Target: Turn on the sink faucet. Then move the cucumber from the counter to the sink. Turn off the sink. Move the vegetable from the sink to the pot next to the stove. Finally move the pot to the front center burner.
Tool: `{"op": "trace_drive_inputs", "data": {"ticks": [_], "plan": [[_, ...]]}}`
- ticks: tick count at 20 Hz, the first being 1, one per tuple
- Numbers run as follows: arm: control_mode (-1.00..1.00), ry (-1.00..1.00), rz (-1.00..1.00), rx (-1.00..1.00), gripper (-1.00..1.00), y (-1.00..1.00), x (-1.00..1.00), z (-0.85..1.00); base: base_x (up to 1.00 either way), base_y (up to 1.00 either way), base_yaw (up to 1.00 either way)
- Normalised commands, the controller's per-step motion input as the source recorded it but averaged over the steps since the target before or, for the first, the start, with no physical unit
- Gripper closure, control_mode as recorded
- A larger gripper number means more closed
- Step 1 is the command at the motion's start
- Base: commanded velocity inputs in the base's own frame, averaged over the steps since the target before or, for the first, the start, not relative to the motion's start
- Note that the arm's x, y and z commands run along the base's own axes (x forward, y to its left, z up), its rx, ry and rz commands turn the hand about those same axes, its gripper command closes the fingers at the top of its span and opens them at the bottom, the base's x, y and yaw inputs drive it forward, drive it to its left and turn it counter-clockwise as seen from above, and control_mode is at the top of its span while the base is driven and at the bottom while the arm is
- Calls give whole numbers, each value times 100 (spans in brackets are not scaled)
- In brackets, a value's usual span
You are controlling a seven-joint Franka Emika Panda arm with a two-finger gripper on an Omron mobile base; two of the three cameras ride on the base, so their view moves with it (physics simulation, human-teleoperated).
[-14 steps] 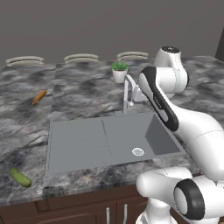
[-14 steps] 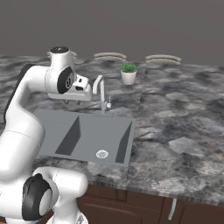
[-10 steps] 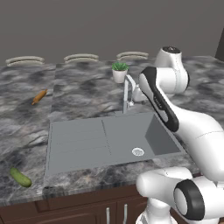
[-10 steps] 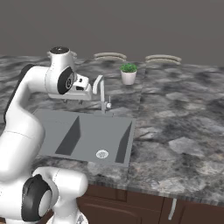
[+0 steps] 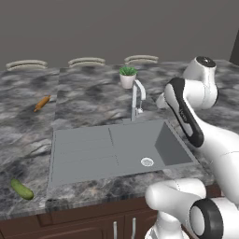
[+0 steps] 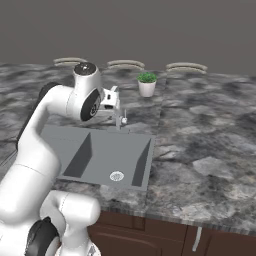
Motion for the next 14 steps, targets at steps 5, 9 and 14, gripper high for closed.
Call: {"op": "trace_drive_inputs", "data": {"ticks": [5, 9, 14], "plan": [[-100, -6, 10, 4, -100, -49, 25, -12, 0, 0, 0], [-100, -4, 16, 9, -100, -51, 50, -17, 0, 0, 0], [-100, -6, 20, 9, -100, -43, 53, -20, 0, 0, 0]]}}
